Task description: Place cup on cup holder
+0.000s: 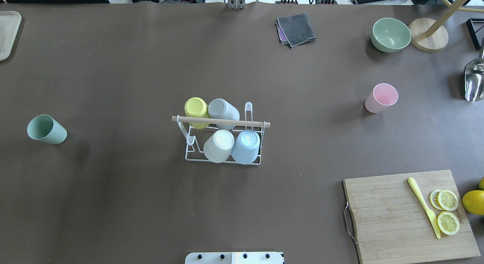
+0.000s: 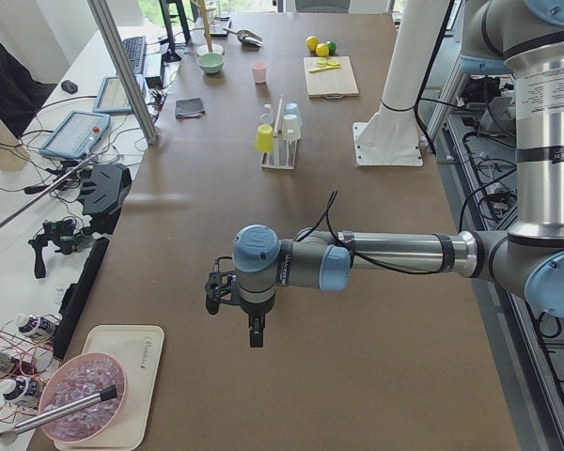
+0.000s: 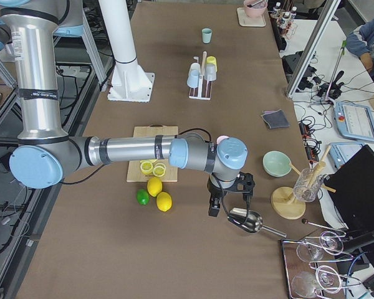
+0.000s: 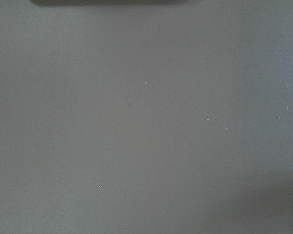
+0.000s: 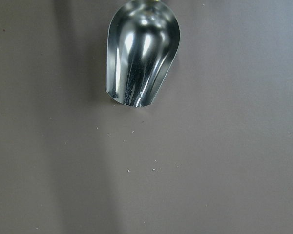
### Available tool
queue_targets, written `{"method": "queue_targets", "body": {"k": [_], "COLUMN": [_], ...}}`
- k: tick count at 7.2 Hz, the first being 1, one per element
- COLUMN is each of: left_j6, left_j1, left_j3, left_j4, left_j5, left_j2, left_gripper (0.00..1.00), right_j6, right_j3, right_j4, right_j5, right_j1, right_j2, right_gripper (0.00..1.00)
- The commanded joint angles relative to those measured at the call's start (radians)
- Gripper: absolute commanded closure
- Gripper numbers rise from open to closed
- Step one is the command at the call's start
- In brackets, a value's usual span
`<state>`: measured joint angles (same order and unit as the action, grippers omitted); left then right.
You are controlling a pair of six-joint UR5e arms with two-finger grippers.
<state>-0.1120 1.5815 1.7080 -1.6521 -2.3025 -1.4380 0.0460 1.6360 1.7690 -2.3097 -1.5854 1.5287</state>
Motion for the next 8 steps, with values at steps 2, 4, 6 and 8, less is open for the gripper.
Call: {"method": "queue_targets", "body": {"k": [2,4,6,8], "left_j6": [0.0,0.0,0.0,0.0], "left_j1": [0.0,-0.002,-0.002,-0.002], "left_j3": [0.001,0.001,0.001,0.001], "left_j4": [0.0,0.0,0.0,-0.002], "left_j5": [0.0,0.0,0.0,0.0], "left_j2": [0.004,0.004,0.004,0.004], "left_gripper": [0.02,0.02,0.02,0.02], "right_j6": [0.0,0.0,0.002,0.0], "right_j3": [0.001,-0.007,-0.002,-0.005], "right_j4": [0.0,-0.003,-0.006,-0.118], "right_j5": [0.004,0.003,0.018,0.073], "right_j1": [0.002,0.004,0.004,0.004], "right_j2": [-0.002,-0.006,-0.013,-0.012], "right_gripper": [0.0,0.0,0.0,0.0]}}
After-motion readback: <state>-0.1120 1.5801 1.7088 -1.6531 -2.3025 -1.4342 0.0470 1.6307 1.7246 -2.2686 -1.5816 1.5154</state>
